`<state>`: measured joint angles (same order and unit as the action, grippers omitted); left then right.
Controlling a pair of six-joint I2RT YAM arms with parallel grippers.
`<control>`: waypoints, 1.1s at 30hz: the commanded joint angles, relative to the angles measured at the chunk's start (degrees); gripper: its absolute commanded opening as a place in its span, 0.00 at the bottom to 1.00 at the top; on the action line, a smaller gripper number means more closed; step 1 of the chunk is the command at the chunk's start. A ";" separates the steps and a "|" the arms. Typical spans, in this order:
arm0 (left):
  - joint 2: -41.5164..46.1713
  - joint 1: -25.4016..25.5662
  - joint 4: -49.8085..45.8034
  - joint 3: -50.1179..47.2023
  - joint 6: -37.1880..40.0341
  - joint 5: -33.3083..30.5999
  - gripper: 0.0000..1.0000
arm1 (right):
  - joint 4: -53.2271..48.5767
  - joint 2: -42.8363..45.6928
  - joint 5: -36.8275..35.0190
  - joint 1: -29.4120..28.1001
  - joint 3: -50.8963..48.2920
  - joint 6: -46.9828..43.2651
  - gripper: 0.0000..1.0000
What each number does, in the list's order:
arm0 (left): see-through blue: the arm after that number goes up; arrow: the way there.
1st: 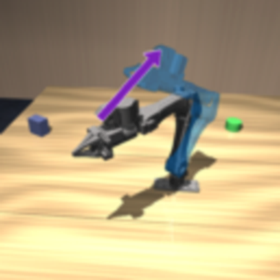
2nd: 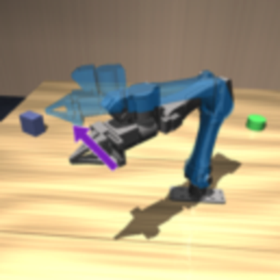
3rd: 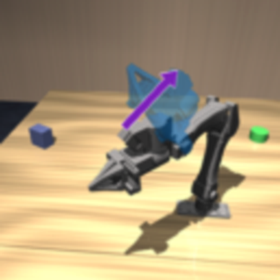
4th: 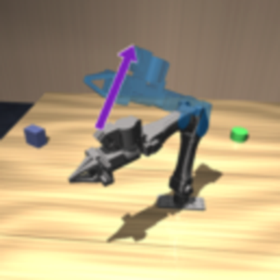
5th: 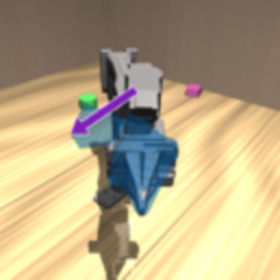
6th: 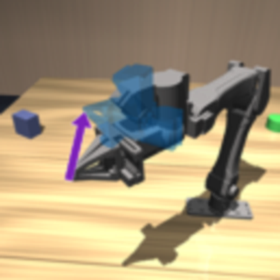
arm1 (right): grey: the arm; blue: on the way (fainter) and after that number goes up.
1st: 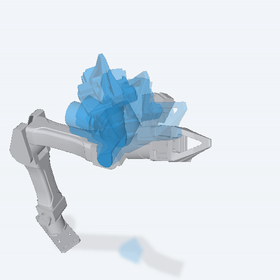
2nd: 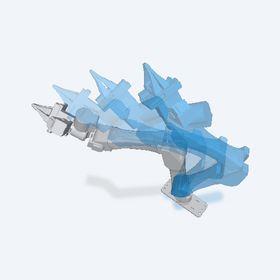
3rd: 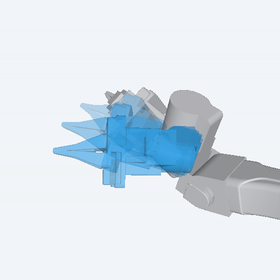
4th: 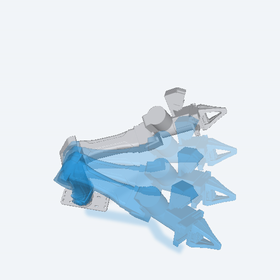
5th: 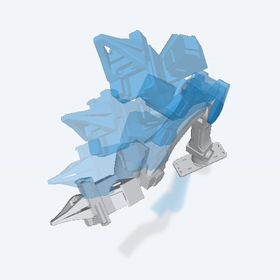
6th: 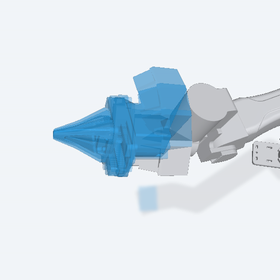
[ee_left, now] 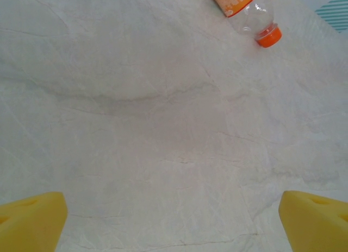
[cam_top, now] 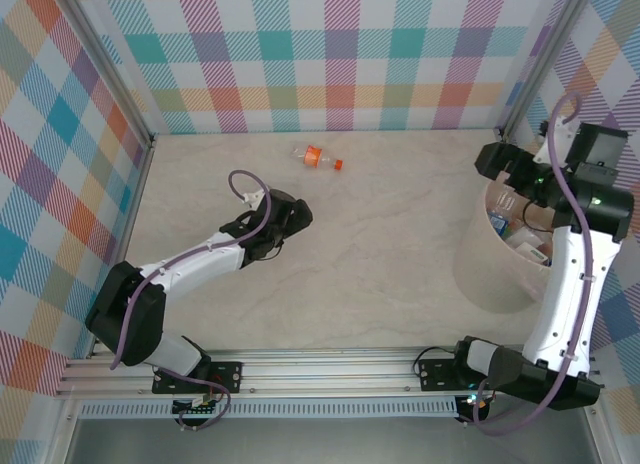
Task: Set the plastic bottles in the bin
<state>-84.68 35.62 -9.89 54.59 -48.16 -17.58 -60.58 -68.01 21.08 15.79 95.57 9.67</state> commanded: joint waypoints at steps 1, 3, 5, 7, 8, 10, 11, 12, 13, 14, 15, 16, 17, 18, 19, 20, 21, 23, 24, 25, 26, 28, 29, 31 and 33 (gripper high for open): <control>-0.36 -0.96 0.71 2.13 0.68 0.51 1.00 | 9.87 1.52 6.78 -6.55 -2.57 1.58 1.00; -0.64 -1.38 0.40 2.79 0.60 0.95 1.00 | 13.37 1.69 5.89 -11.16 -3.89 1.63 1.00; -1.00 -1.73 0.31 3.43 0.31 1.61 1.00 | 18.15 1.77 6.17 -14.94 -5.96 2.92 1.00; -1.65 -2.12 0.48 3.93 -0.37 2.12 1.00 | 23.40 1.75 7.19 -18.47 -8.44 3.81 1.00; -2.00 -2.32 0.44 4.23 -0.69 2.32 1.00 | 25.28 1.76 7.07 -19.99 -9.46 4.14 1.00; -3.21 -2.72 0.31 5.42 -1.32 3.13 1.00 | 29.74 1.97 6.37 -23.02 -11.88 4.97 1.00; -3.81 -2.96 0.31 6.21 -1.54 3.47 1.00 | 31.21 1.97 6.10 -24.23 -12.84 5.27 1.00; -4.65 -3.22 0.15 7.13 -1.77 3.92 1.00 | 32.22 1.87 5.80 -25.64 -13.50 5.09 1.00; -5.54 -3.36 -0.11 8.34 -2.00 4.13 1.00 | 32.53 1.83 5.06 -27.08 -13.89 4.32 1.00; -6.38 -3.45 -0.34 9.35 -2.17 4.14 1.00 | 32.00 1.76 3.89 -28.23 -13.99 3.53 1.00; -7.58 -3.49 -0.52 10.63 -2.20 3.76 1.00 | 30.91 1.86 2.13 -29.34 -14.00 2.31 1.00; -8.84 -3.45 -0.52 11.78 -2.28 2.87 1.00 | 29.85 2.06 0.47 -30.23 -14.05 1.28 1.00; -10.04 -3.45 -0.48 12.69 -2.68 1.87 1.00 | 29.33 2.42 -0.85 -30.44 -14.35 0.93 1.00; -11.42 -3.45 -0.03 13.69 -3.13 0.55 1.00 | 29.22 2.92 -1.91 -30.47 -15.04 1.13 1.00; -12.85 -3.49 0.66 14.83 -3.33 -0.51 1.00 | 29.48 3.58 -2.72 -30.47 -15.89 1.48 1.00; -14.35 -3.52 1.10 15.98 -3.34 -1.20 1.00 | 29.78 4.10 -2.97 -30.47 -16.63 1.77 1.00; -16.18 -3.56 1.27 17.85 -3.26 -1.87 1.00 | 30.22 4.66 -2.94 -30.47 -17.59 1.83 1.00; -19.92 -3.59 0.84 21.88 -2.96 -3.09 1.00 | 30.31 5.69 -2.87 -30.47 -18.80 1.95 1.00; -21.64 -3.62 0.99 24.21 -2.70 -3.58 1.00 | 29.80 6.09 -3.16 -30.47 -19.05 1.78 1.00; -23.59 -3.75 1.71 26.17 -2.31 -3.57 1.00 | 29.15 6.50 -3.77 -30.46 -19.19 1.62 1.00; -25.55 -3.95 2.41 27.96 -2.20 -3.18 1.00 | 28.54 6.71 -4.41 -30.47 -19.28 1.43 1.00; -29.51 -4.53 2.58 32.21 -2.62 -1.99 1.00 | 27.72 7.41 -4.78 -30.47 -19.45 1.23 1.00; -31.66 -4.78 2.20 34.65 -3.05 -1.60 1.00 | 27.57 7.71 -4.78 -30.47 -19.69 1.27 1.00; -35.37 -4.83 1.15 39.00 -3.77 -2.46 1.00 | 27.78 8.32 -4.65 -30.47 -20.30 1.62 1.00; -38.72 -4.85 -0.77 43.13 -4.77 -4.17 1.00 | 28.35 8.83 -4.56 -30.47 -21.00 1.62 1.00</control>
<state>-120.46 31.44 -8.75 92.99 -51.37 -19.20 -32.60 -60.45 16.91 -14.61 75.81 12.40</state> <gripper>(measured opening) 0.998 0.996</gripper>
